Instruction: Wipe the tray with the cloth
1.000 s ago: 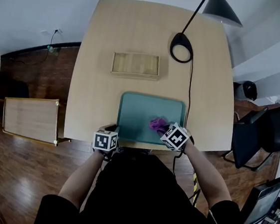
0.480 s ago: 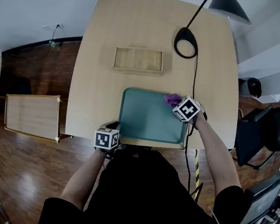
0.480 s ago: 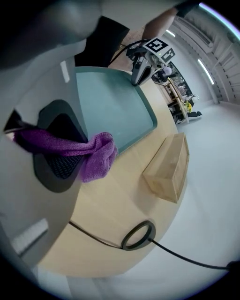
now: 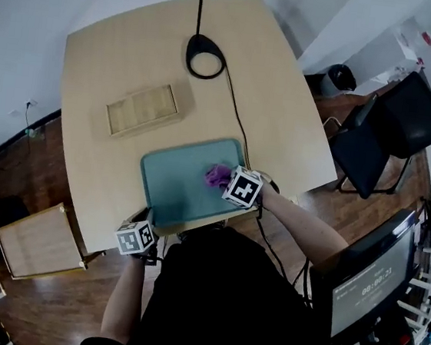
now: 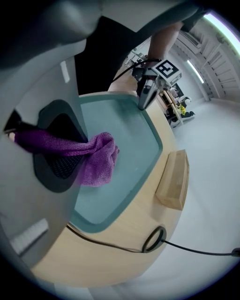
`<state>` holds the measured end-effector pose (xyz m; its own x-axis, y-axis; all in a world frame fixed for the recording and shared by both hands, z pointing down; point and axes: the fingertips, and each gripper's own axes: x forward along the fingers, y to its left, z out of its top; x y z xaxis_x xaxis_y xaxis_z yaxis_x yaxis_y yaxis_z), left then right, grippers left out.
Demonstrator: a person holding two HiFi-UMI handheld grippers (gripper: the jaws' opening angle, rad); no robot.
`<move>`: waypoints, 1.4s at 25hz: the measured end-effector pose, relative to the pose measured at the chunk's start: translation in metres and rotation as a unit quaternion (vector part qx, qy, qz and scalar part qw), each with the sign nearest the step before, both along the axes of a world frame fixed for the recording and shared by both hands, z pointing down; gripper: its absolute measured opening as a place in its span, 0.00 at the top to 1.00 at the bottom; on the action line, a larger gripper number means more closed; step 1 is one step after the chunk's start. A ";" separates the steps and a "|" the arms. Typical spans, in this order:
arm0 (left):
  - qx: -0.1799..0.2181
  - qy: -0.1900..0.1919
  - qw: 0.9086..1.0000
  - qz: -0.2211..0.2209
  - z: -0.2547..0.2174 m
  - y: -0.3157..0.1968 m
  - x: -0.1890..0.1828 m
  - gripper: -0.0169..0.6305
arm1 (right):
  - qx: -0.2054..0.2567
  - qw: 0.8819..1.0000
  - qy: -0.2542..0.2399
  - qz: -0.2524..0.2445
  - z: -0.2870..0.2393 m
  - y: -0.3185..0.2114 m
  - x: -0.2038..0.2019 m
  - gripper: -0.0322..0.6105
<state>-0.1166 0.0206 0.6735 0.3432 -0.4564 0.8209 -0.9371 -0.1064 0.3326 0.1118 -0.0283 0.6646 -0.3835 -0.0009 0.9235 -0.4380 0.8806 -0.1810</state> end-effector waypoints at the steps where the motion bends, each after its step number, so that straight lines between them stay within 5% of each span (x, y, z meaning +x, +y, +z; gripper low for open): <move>1: -0.001 -0.001 1.000 0.002 0.000 0.001 0.000 0.90 | 0.000 1.000 0.000 -0.001 -0.002 0.009 0.002 0.87; 11: -0.006 -0.003 1.000 0.005 -0.004 0.004 0.004 0.90 | -0.032 0.997 0.009 -0.066 -0.006 0.060 0.013 0.87; 21: -0.002 0.000 1.000 0.004 -0.003 0.001 0.004 0.90 | 0.063 0.997 0.046 -0.018 0.000 -0.070 0.026 0.87; 26: -0.004 -0.003 1.000 -0.005 -0.005 -0.002 0.007 0.90 | 0.036 0.998 0.039 0.028 0.012 -0.113 0.041 0.87; 35: -0.001 -0.011 1.000 -0.010 -0.004 -0.001 0.004 0.90 | -0.014 0.999 0.025 -0.025 0.008 -0.005 0.039 0.87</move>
